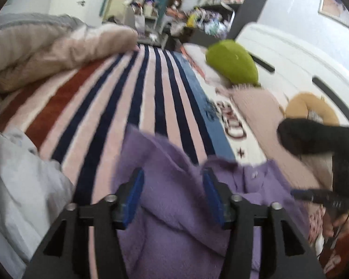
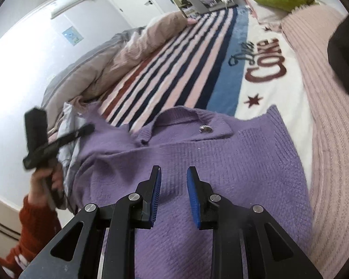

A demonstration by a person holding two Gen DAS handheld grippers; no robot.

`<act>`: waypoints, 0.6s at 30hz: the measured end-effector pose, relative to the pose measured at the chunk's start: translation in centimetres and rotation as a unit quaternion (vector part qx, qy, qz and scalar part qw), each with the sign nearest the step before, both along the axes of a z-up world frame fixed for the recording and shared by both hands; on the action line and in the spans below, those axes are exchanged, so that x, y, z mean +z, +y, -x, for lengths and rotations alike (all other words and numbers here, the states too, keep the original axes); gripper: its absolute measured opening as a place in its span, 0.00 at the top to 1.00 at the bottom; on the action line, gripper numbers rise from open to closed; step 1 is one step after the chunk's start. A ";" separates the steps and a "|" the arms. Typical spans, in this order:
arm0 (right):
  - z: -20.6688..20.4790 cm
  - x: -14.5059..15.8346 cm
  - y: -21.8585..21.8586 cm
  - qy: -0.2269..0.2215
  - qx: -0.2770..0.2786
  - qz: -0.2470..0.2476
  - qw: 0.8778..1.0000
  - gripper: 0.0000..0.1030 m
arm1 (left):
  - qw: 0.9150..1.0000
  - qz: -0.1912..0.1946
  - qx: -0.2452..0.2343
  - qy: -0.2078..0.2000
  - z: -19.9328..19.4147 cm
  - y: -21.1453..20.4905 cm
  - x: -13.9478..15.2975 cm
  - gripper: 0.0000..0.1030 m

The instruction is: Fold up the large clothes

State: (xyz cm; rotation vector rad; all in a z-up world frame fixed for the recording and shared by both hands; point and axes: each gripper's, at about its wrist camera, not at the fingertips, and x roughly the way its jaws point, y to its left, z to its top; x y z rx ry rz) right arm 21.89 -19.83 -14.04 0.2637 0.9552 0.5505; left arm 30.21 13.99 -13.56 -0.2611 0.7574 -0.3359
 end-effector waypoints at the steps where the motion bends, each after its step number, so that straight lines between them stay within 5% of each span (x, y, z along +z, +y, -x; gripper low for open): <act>1: 0.3 0.3 0.1 -0.005 0.002 0.005 1.000 0.81 | 1.000 0.009 -0.001 -0.004 0.0 0.3 0.4 0.40; 5: 0.6 0.4 0.0 -0.014 0.002 0.031 0.999 0.69 | 0.999 0.010 -0.051 0.002 2.5 0.4 1.1 0.21; 8: -0.7 -0.3 -0.1 -0.023 -0.012 0.075 0.997 0.48 | 0.997 -0.040 -0.064 0.035 4.2 -0.5 -0.5 0.20; 12: -3.4 -2.0 -1.2 -0.026 -0.065 0.172 0.983 0.24 | 0.994 -0.048 -0.051 0.081 5.0 0.2 -4.1 0.20; 15: -5.0 -3.2 -2.7 -0.029 -0.095 0.212 0.972 0.22 | 0.994 -0.042 -0.033 0.096 4.5 0.9 -5.8 0.20; 18: -7.0 -5.1 -3.0 -0.003 -0.045 0.221 0.974 0.22 | 0.994 -0.029 -0.011 0.101 2.7 1.5 -6.7 0.20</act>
